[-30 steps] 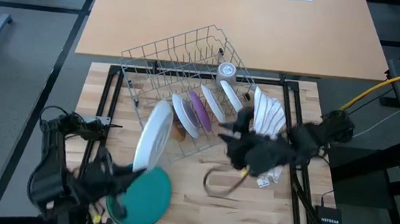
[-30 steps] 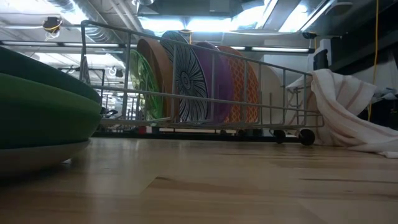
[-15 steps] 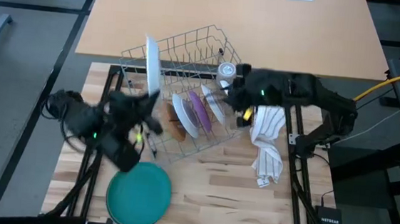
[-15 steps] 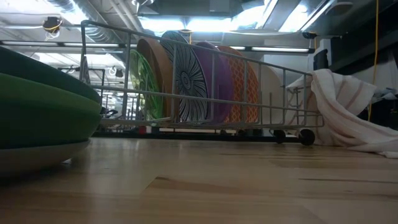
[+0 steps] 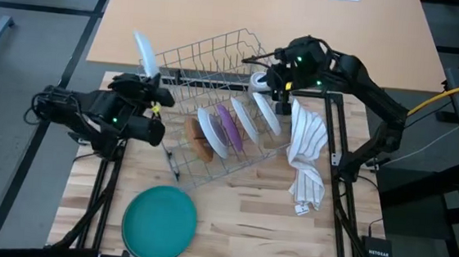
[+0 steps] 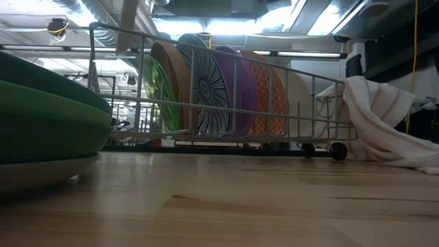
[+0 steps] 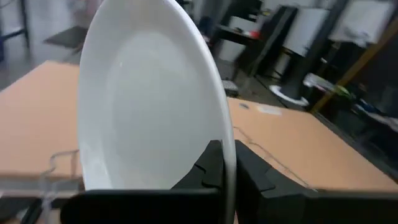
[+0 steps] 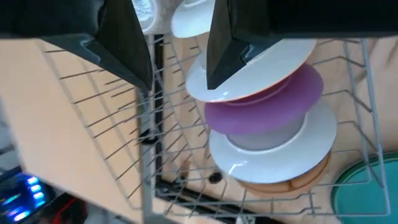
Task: Sort dishes
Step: Put the white plate into the dish rack
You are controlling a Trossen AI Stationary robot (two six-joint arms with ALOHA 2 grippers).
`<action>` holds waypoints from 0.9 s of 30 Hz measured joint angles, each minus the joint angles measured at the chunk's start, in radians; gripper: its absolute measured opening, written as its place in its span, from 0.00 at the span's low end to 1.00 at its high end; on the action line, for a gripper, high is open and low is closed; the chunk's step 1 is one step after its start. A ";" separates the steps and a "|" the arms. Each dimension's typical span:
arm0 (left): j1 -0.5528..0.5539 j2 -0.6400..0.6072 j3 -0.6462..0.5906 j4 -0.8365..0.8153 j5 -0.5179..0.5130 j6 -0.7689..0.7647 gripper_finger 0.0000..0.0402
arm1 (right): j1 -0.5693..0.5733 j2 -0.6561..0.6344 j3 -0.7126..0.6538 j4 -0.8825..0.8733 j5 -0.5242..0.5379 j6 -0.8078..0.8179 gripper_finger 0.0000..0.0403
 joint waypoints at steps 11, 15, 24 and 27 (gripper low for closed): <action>0.086 -0.225 -0.453 0.083 -0.102 -0.403 0.00 | -0.065 0.001 -0.195 0.140 -0.047 -0.001 0.39; 0.083 -0.242 -0.484 0.102 -0.097 -0.427 0.00 | -0.063 0.002 -0.240 0.213 -0.047 -0.002 0.39; 0.034 -0.241 -0.484 0.287 -0.099 -0.345 0.00 | -0.063 0.001 -0.260 0.278 -0.047 0.001 0.39; 0.004 -0.241 -0.484 0.370 -0.099 -0.259 0.00 | -0.062 0.001 -0.261 0.277 -0.047 0.001 0.39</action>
